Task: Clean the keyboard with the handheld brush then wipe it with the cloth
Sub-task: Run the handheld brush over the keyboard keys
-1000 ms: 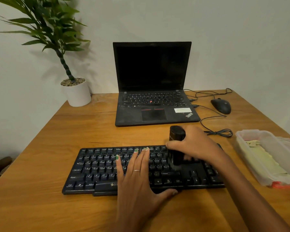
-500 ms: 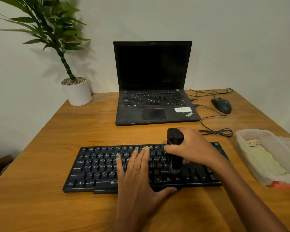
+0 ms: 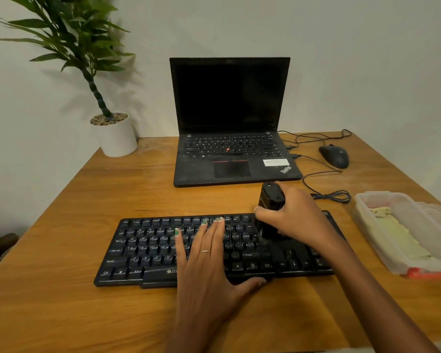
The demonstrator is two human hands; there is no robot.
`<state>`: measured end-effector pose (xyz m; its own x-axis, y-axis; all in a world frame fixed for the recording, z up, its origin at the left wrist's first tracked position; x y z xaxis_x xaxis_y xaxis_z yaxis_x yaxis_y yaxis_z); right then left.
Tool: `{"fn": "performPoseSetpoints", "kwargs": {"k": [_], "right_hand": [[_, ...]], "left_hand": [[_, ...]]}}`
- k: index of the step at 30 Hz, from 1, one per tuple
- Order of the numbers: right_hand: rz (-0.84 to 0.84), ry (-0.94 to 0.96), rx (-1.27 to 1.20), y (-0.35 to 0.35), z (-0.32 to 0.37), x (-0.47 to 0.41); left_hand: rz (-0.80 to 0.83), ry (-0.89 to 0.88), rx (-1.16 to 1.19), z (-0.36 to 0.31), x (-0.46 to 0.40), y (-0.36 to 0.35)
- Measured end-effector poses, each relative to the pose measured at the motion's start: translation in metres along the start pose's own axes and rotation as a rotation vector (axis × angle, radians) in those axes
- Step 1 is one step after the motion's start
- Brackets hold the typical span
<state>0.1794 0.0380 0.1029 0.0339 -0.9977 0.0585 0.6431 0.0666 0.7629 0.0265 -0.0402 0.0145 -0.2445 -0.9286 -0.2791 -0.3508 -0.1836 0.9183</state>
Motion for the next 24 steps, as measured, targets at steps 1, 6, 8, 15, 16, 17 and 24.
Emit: {"fn": "performPoseSetpoints", "kwargs": {"k": [1, 6, 8, 15, 16, 17, 24], "right_hand": [[0.103, -0.033, -0.022, 0.0002, -0.0008, 0.0014], [-0.096, -0.001, -0.008, 0.0003, -0.0018, 0.0014], [-0.024, -0.013, -0.053, -0.001, -0.0028, 0.0028], [-0.042, 0.003, -0.014, 0.0012, -0.003, 0.0038], [-0.009, 0.032, -0.019, 0.0002, -0.002, 0.0057], [0.067, 0.037, -0.03, 0.0005, -0.0017, 0.0074], [0.03, 0.035, -0.022, 0.0012, -0.0025, 0.0022]], "left_hand": [[-0.001, 0.002, -0.001, -0.0001, -0.0001, 0.0004], [0.01, 0.003, -0.015, -0.0004, -0.0002, 0.0009], [0.006, 0.005, -0.011, -0.0002, -0.0003, 0.0005], [0.011, 0.003, -0.019, -0.0003, 0.0006, 0.0005], [0.006, 0.003, -0.015, -0.0002, 0.0005, 0.0008], [0.002, 0.002, -0.013, -0.0002, 0.0001, 0.0011], [0.023, -0.001, -0.014, -0.0009, 0.0, 0.0013]]}}
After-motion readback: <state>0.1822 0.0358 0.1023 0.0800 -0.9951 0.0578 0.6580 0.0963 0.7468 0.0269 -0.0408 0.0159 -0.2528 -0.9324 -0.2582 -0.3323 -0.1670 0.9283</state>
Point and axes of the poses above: each hand's wrist, its own x-axis away from the middle knuckle, its own y-axis out of the back of the hand, z = x × y, the point moved 3 cm from there along -x, towards the middle knuckle, and after that the axes turned 13 degrees about -y, right-handed, at the moved point
